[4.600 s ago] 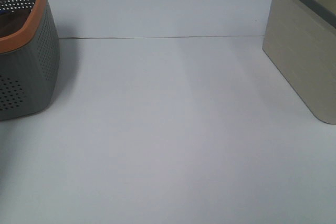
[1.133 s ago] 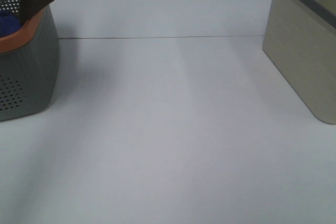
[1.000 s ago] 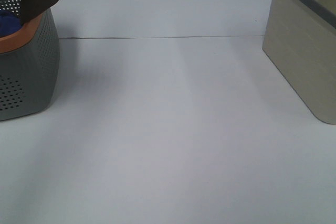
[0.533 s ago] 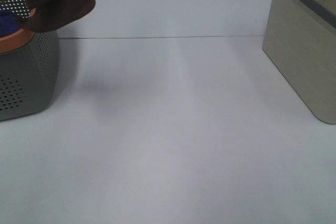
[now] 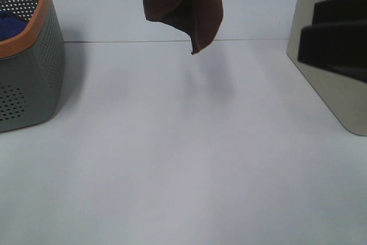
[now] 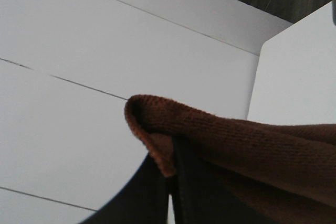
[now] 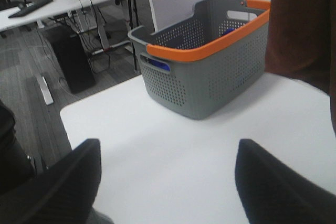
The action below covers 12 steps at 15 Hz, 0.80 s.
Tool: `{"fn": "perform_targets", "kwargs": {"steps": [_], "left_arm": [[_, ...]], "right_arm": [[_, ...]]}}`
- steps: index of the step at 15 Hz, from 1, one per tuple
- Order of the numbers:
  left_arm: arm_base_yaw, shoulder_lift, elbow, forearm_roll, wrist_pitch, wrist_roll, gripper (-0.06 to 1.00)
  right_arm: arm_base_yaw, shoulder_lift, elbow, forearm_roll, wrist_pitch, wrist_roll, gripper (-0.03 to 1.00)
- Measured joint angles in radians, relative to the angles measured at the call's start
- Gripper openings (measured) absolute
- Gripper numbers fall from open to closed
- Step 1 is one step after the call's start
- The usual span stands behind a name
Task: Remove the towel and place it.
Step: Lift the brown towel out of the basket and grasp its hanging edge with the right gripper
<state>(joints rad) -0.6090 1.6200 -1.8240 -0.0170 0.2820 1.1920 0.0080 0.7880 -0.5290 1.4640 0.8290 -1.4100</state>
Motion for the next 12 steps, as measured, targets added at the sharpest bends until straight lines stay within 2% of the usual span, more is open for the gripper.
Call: {"fn": "perform_targets", "kwargs": {"steps": [2,4,8,12], "left_arm": [[-0.045,0.032,0.000,0.000,-0.001,0.000,0.00],[-0.085,0.064,0.000,-0.001,-0.014,0.000,0.00],[-0.148,0.100,0.000,-0.002,-0.055,0.000,0.00],[-0.175,0.127,0.000,-0.030,-0.071,0.000,0.00]], "right_arm": [[0.000,0.108,0.000,0.160,-0.002,-0.124,0.62],[0.000,0.188,-0.001,0.243,0.010,-0.244,0.62],[0.000,0.262,-0.009,0.259,0.055,-0.368,0.62],[0.000,0.341,-0.081,0.260,0.036,-0.431,0.62]]}}
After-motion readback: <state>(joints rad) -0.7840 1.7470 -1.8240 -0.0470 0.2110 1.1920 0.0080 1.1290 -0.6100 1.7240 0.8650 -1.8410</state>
